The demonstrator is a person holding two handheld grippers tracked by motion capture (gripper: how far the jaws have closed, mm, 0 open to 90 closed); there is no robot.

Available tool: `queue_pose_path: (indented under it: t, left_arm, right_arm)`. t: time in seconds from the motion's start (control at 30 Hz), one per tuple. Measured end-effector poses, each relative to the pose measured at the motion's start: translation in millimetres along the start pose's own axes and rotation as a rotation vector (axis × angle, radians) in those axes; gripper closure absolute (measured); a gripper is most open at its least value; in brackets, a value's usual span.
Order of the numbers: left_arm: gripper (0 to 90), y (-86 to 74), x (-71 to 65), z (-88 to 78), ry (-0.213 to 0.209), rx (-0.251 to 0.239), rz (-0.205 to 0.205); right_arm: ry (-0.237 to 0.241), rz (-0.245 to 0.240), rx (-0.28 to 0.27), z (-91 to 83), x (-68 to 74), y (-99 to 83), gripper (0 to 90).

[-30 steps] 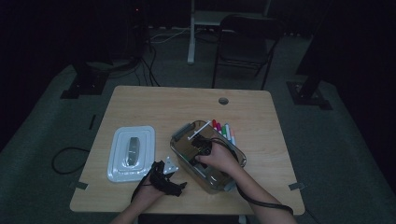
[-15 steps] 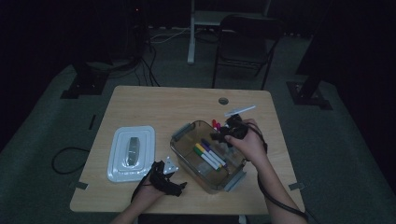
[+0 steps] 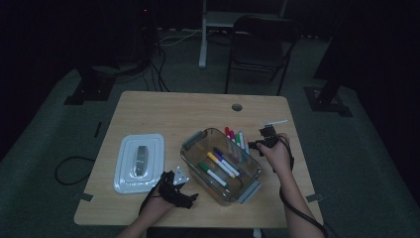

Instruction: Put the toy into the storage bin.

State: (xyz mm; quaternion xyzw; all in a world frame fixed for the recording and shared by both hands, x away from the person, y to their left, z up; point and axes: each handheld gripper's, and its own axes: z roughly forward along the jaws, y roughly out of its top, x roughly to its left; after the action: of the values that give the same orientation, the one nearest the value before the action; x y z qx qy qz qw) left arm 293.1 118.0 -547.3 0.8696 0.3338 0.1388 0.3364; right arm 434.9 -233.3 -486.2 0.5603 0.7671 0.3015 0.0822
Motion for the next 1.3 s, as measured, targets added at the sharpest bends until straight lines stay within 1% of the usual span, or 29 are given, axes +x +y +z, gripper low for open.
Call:
queue_pose_path:
  t: [0.07,0.13,0.23,0.3,0.37,0.43,0.5,0.53,0.57,0.63,0.7,0.73,0.77,0.87,0.97,1.0,1.1,1.13,1.17,1.2,1.3]
  left_arm:
    - [0.5,0.0,0.0,0.1,0.0,-0.001,0.0]
    - [0.5,0.0,0.0,0.0,0.0,0.0,0.0]
    - [0.5,0.0,0.0,0.0,0.0,0.0,0.0]
    - [0.5,0.0,0.0,0.0,0.0,0.0,0.0]
    - [0.5,0.0,0.0,0.0,0.0,0.0,0.0]
    - [0.5,0.0,0.0,0.0,0.0,0.0,0.0]
    - [0.5,0.0,0.0,0.0,0.0,0.0,0.0]
    - [0.5,0.0,0.0,0.0,0.0,0.0,0.0]
    - [0.5,0.0,0.0,0.0,0.0,0.0,0.0]
    - [0.5,0.0,0.0,0.0,0.0,0.0,0.0]
    - [0.5,0.0,0.1,0.0,0.0,0.0,0.001]
    - [0.5,0.0,0.1,0.0,0.0,0.0,0.001]
    - [0.5,0.0,0.0,0.0,0.0,0.0,0.0]
    - [0.5,0.0,0.0,0.0,0.0,0.0,0.0]
    - [0.5,0.0,0.0,0.0,0.0,0.0,0.0]
    - [0.5,0.0,0.0,0.0,0.0,0.0,0.0]
    - [0.5,0.0,0.0,0.0,0.0,0.0,0.0]
    - [0.5,0.0,0.0,0.0,0.0,0.0,0.0]
    - [0.5,0.0,0.0,0.0,0.0,0.0,0.0]
    - [0.5,0.0,0.0,0.0,0.0,0.0,0.0]
    - [0.5,0.0,0.0,0.1,0.0,-0.001,-0.001]
  right_arm:
    - [-0.006,0.013,0.012,9.6,-1.9,-2.3,58.3]
    - [0.007,0.039,0.014,16.7,-2.9,-3.9,58.4]
    - [0.01,0.042,0.026,24.1,-2.2,-5.2,59.4]
    - [-0.014,0.033,0.041,28.4,-1.8,-5.7,61.5]
    - [-0.024,0.042,0.052,31.3,-4.1,-6.2,66.5]
    - [-0.039,0.047,0.053,32.9,-6.4,-6.8,71.2]
    - [-0.053,0.066,0.06,33.7,-9.2,-7.6,75.3]
    - [-0.058,0.075,0.051,33.4,-10.9,-8.1,76.1]
    - [-0.057,0.092,0.054,32.5,-12.7,-8.3,76.3]
    - [-0.065,0.106,0.046,30.4,-16.0,-9.0,76.3]
    - [-0.048,0.13,0.044,26.3,-19.5,-9.4,76.3]
    - [-0.048,0.13,0.044,26.3,-19.5,-9.4,76.3]
    - [-0.041,0.146,0.037,23.1,-20.8,-9.3,76.4]
    - [-0.032,0.167,-0.001,5.5,-24.8,-7.0,76.4]
    - [-0.019,0.173,-0.041,-13.0,-24.6,-3.1,76.4]
    - [-0.014,0.168,-0.05,-20.3,-23.1,-1.3,76.4]
    - [0.001,0.131,-0.093,-44.9,-13.9,5.4,76.4]
    - [0.008,0.121,-0.105,-50.5,-11.1,7.0,76.4]
    - [0.025,0.113,-0.123,-58.1,-6.9,9.1,76.4]
    - [0.041,0.103,-0.135,-65.5,-2.3,11.0,76.4]
    - [0.073,0.046,-0.168,-86.5,15.2,16.8,76.4]
